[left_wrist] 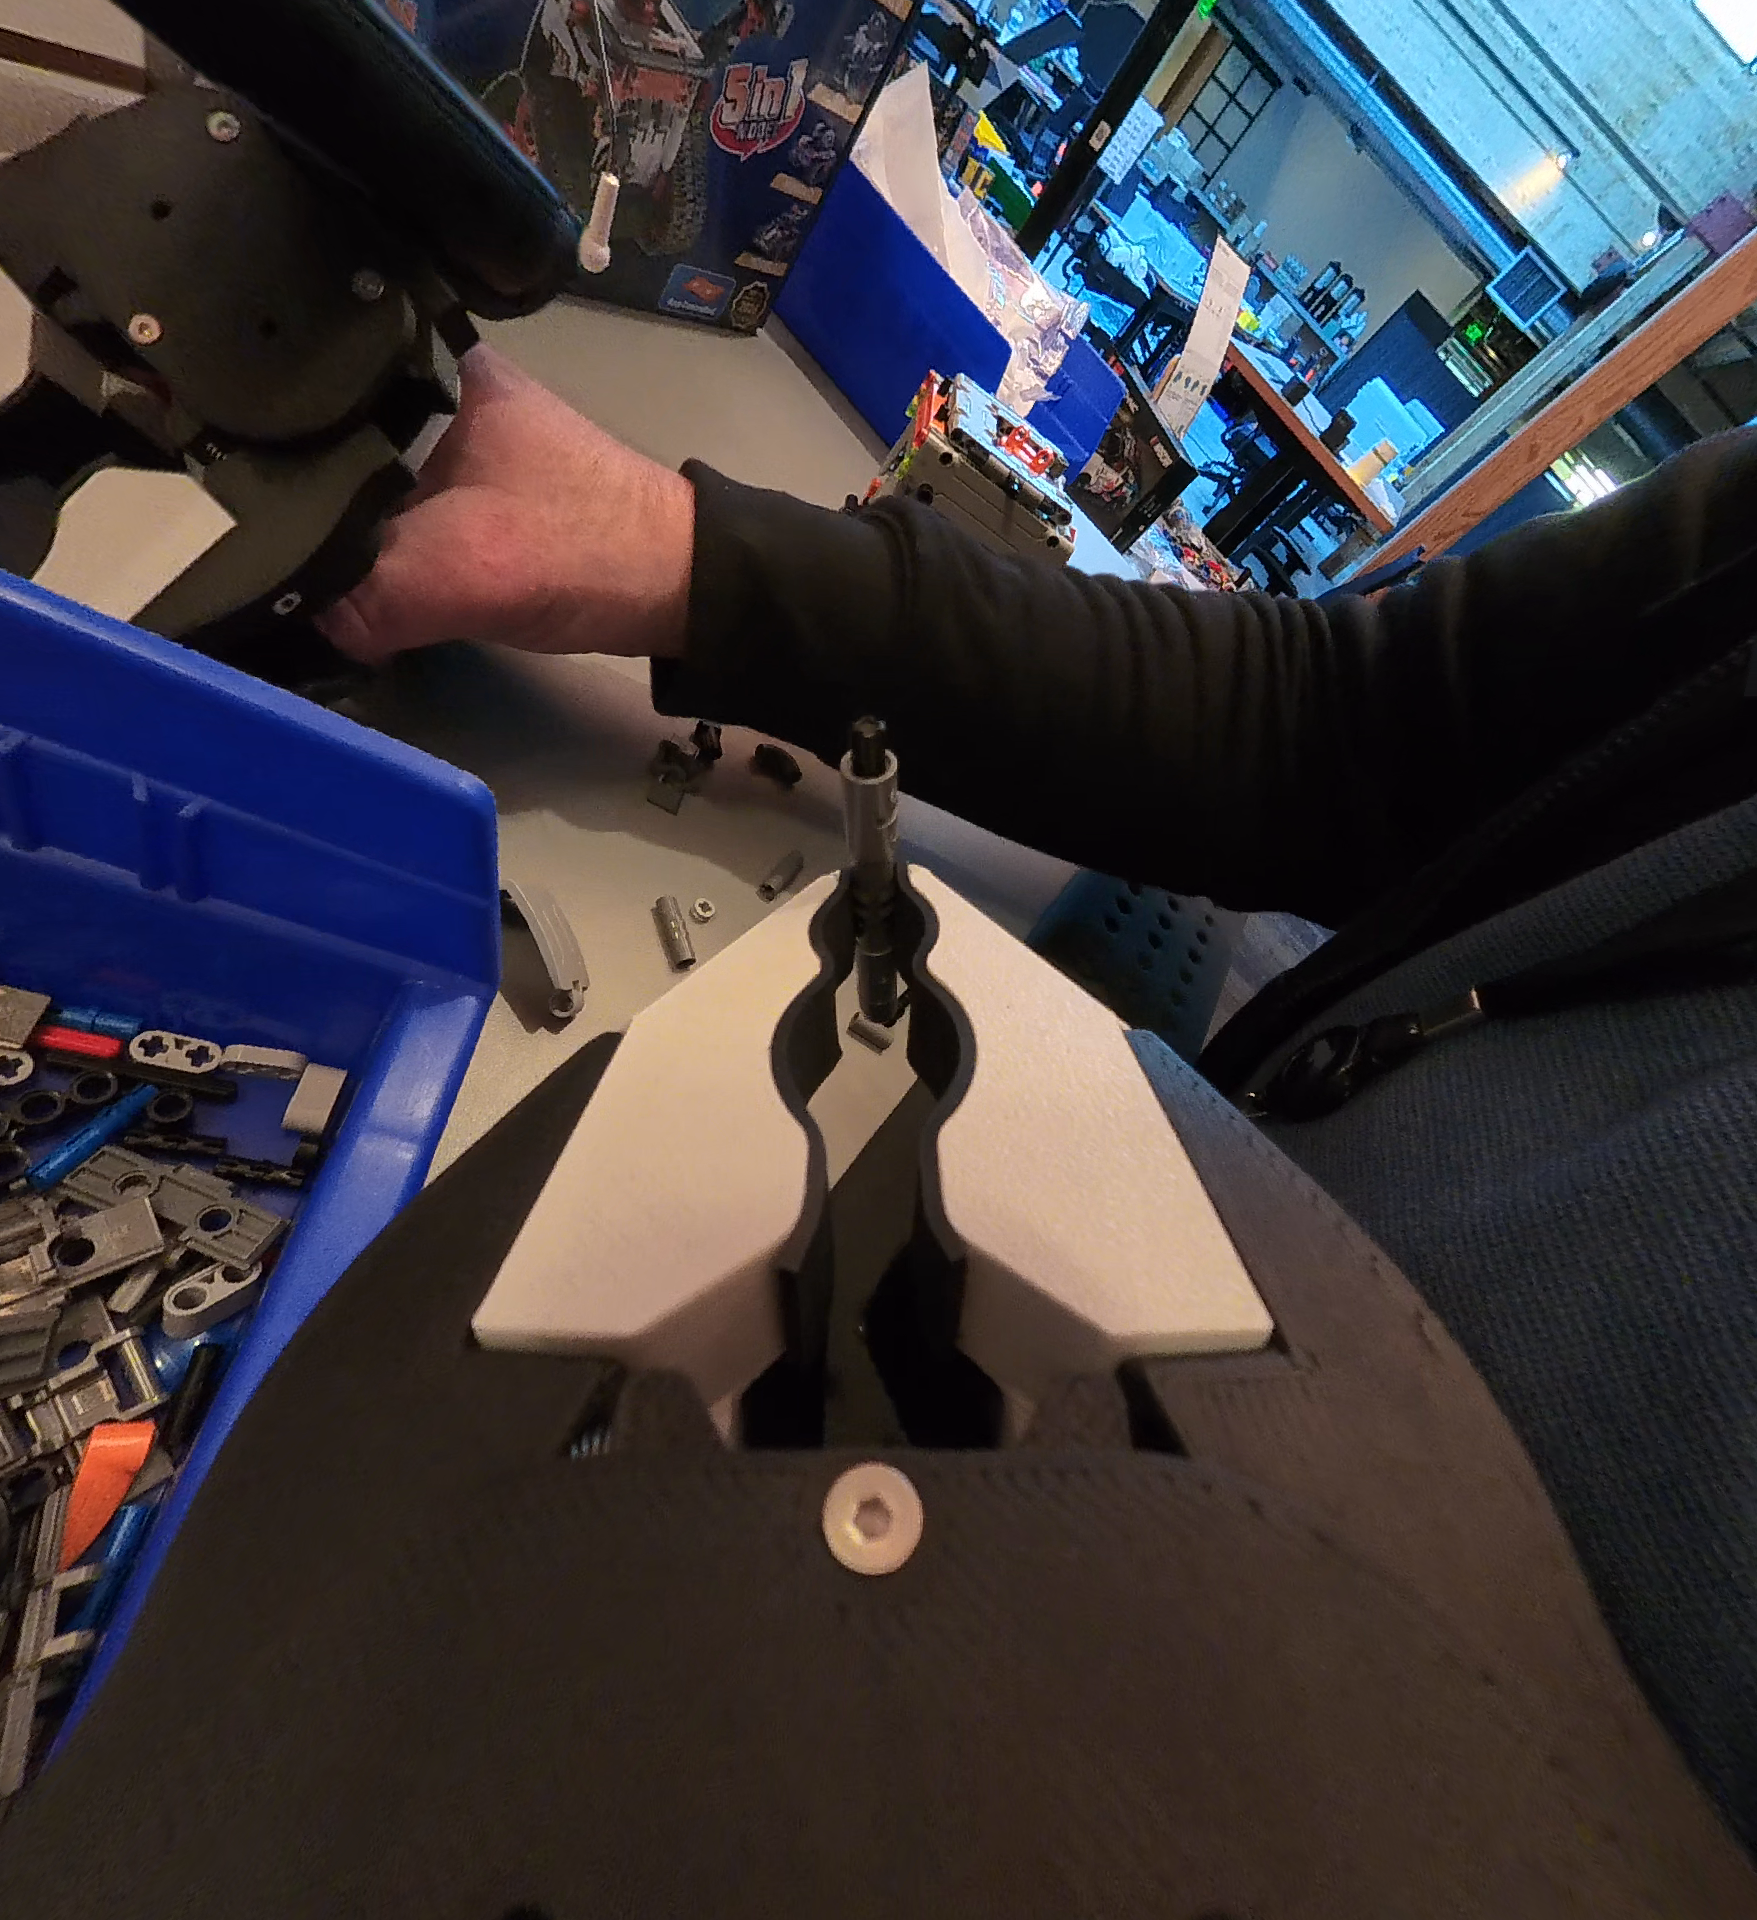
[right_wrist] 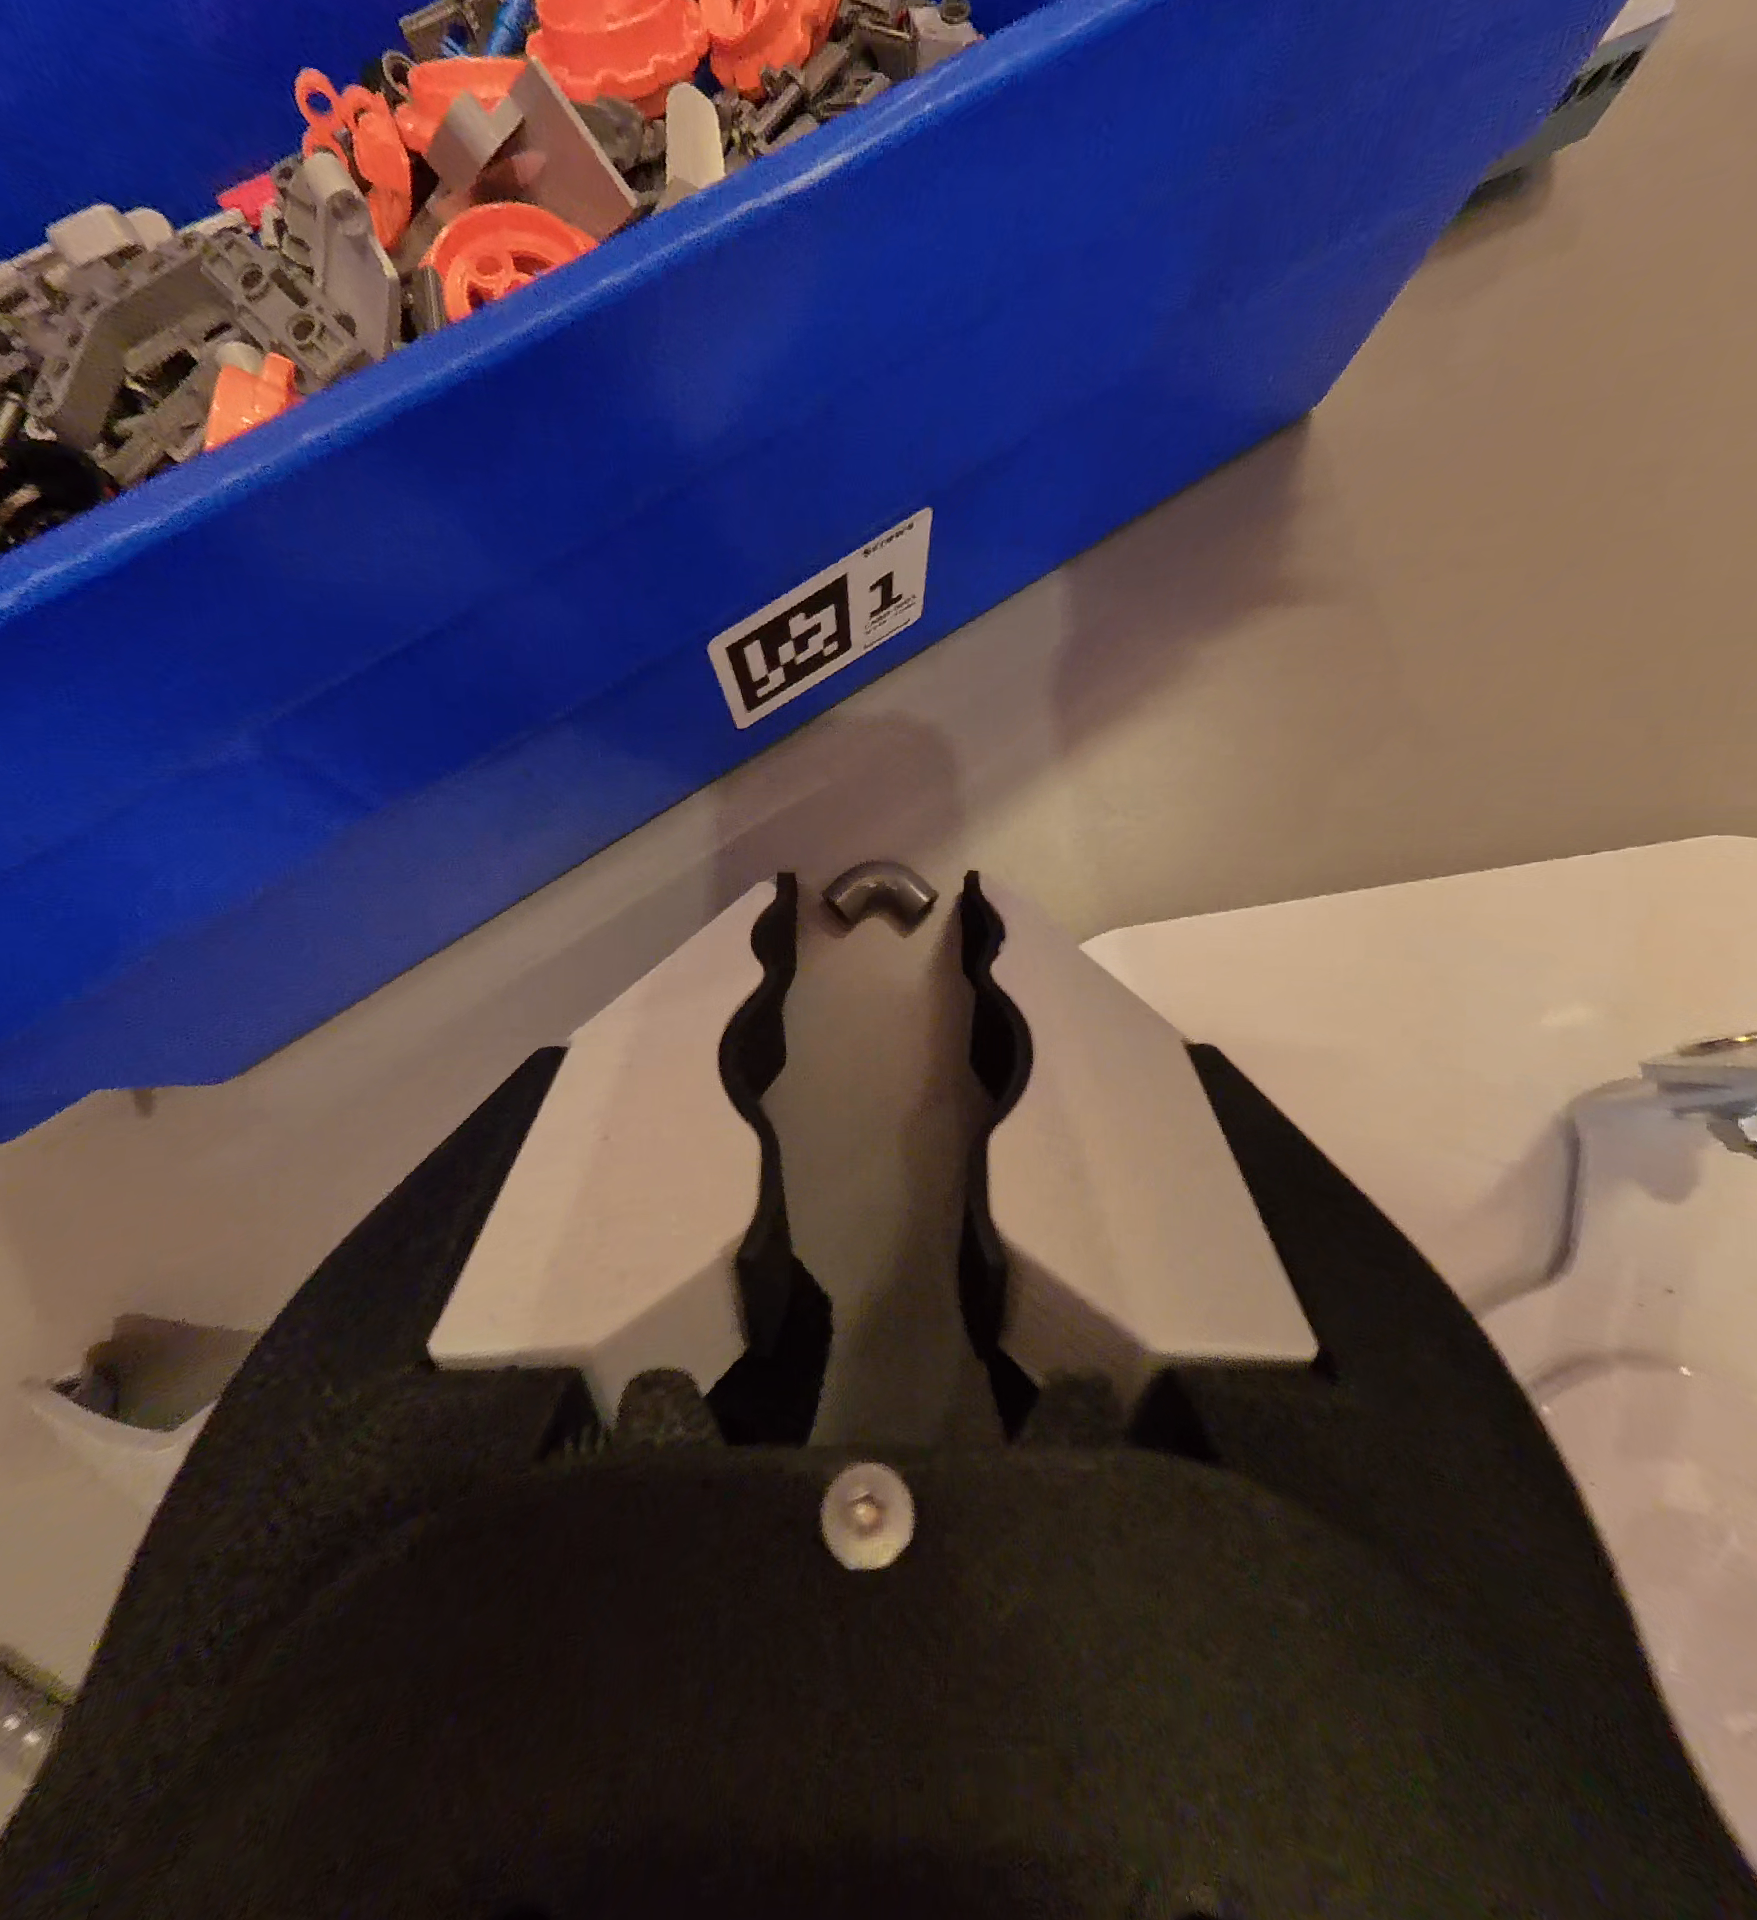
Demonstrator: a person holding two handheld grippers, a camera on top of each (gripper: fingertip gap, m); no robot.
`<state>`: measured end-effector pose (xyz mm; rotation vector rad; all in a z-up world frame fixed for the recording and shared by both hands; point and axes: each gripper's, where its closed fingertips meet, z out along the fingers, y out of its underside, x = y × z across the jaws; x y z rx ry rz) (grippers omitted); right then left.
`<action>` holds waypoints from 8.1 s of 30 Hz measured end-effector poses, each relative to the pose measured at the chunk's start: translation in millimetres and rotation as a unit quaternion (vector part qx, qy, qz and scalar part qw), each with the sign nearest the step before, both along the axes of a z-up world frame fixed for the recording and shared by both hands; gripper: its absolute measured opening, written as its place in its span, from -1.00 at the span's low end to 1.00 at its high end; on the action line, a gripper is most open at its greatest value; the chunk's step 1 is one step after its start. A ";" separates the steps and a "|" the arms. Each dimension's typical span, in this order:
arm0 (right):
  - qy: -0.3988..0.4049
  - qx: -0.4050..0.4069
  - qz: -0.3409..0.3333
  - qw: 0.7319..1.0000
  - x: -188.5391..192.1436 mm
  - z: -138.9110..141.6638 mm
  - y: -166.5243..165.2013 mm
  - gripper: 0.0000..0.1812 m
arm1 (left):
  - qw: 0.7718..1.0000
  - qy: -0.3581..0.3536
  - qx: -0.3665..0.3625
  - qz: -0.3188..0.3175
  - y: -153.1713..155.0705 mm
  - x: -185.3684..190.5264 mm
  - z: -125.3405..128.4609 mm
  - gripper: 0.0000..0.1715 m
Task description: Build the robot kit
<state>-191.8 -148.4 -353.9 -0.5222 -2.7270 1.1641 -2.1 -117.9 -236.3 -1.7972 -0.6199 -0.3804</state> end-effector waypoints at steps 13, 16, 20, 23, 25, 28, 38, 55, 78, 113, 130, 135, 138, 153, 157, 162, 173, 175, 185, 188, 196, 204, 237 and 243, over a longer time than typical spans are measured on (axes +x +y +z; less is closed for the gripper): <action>-0.001 -0.003 0.018 1.000 10.3 6.2 4.4 -0.73 | 1.000 -0.002 0.002 -0.001 -1.5 -3.5 -1.1 -0.96; 0.009 0.012 0.017 1.000 9.7 0.2 -0.4 -0.91 | 1.000 -0.004 0.001 0.001 -2.0 -3.8 -1.0 -0.96; 0.012 0.016 0.024 1.000 17.2 3.2 1.3 -0.95 | 1.000 -0.010 -0.001 -0.001 -2.1 -3.3 -2.6 -0.96; 0.013 0.004 0.016 1.000 31.5 16.8 16.5 -0.95 | 0.999 -0.013 -0.023 -0.022 1.1 4.8 -8.8 -0.96; 0.019 -0.003 0.012 1.000 46.0 29.5 31.8 -0.95 | 0.998 -0.026 -0.031 -0.042 5.4 13.1 -13.3 -0.96; 0.043 0.007 0.019 0.999 75.2 50.8 57.9 -0.95 | 0.994 -0.056 -0.052 -0.074 13.3 28.5 -23.8 -0.96; 0.136 0.031 0.141 0.980 192.2 95.4 74.7 -0.95 | 0.972 -0.148 -0.117 -0.141 30.8 65.6 -59.9 -0.96; 0.186 0.060 0.153 0.969 214.7 66.7 75.4 -0.95 | 0.967 -0.169 -0.107 -0.156 43.4 78.0 -82.7 -0.96; 0.299 0.118 0.152 0.935 217.7 66.4 70.2 -0.96 | 0.968 -0.170 -0.103 -0.152 45.1 75.9 -85.5 -0.97; 0.321 0.093 0.289 0.897 231.6 66.4 65.2 -0.96 | 0.951 -0.155 -0.106 -0.246 44.8 92.6 -84.6 -0.97; 0.241 0.100 0.110 0.959 225.6 45.3 113.1 -0.96 | 0.945 -0.197 -0.125 -0.229 63.9 81.1 -88.8 -0.96; 0.231 0.087 0.044 0.968 225.9 40.7 120.6 -0.96 | 0.943 -0.224 -0.123 -0.211 68.2 77.7 -89.7 -0.96; 0.221 0.062 -0.004 0.973 224.8 42.1 120.6 -0.96 | 0.944 -0.233 -0.114 -0.203 68.2 74.4 -88.4 -0.97; 0.247 0.074 -0.058 0.964 222.3 43.2 124.0 -0.96 | 0.947 -0.242 -0.112 -0.180 73.9 72.9 -88.9 -0.97; 0.249 0.075 -0.057 0.964 222.9 41.0 125.6 -0.96 | 0.947 -0.244 -0.114 -0.175 75.0 72.4 -90.2 -0.97; 0.201 0.036 -0.077 0.976 222.6 39.8 125.7 -0.96 | 0.946 -0.248 -0.118 -0.175 75.0 73.0 -91.6 -0.97; 0.122 -0.003 -0.095 0.988 220.1 31.9 132.2 -0.95 | 0.954 -0.228 -0.125 -0.151 78.2 68.2 -94.0 -0.95; 0.130 0.002 -0.096 0.987 221.4 32.9 131.8 -0.95 | 0.956 -0.223 -0.122 -0.147 78.9 68.1 -92.9 -0.95; 0.163 0.004 -0.116 0.980 218.6 40.9 131.2 -0.96 | 0.952 -0.258 -0.087 -0.137 82.4 68.1 -84.9 -0.97; 0.179 0.022 -0.108 0.978 219.2 38.8 131.9 -0.96 | 0.954 -0.257 -0.086 -0.131 83.2 67.2 -85.0 -0.97; 0.245 0.084 -0.072 0.963 222.0 38.8 131.5 -0.97 | 0.953 -0.250 -0.102 -0.137 84.2 71.9 -89.5 -0.97; 0.274 0.135 0.004 0.952 221.2 37.9 131.1 -0.97 | 0.949 -0.263 -0.110 -0.137 86.0 72.7 -92.2 -0.97; 0.043 -0.001 -0.093 0.995 212.7 36.7 174.7 -0.91 | 0.955 -0.200 -0.148 -0.159 97.9 73.0 -98.7 -0.96; 0.050 0.052 -0.196 0.978 206.0 18.3 217.4 -0.87 | 0.955 -0.205 -0.155 -0.149 101.1 69.5 -99.8 -0.96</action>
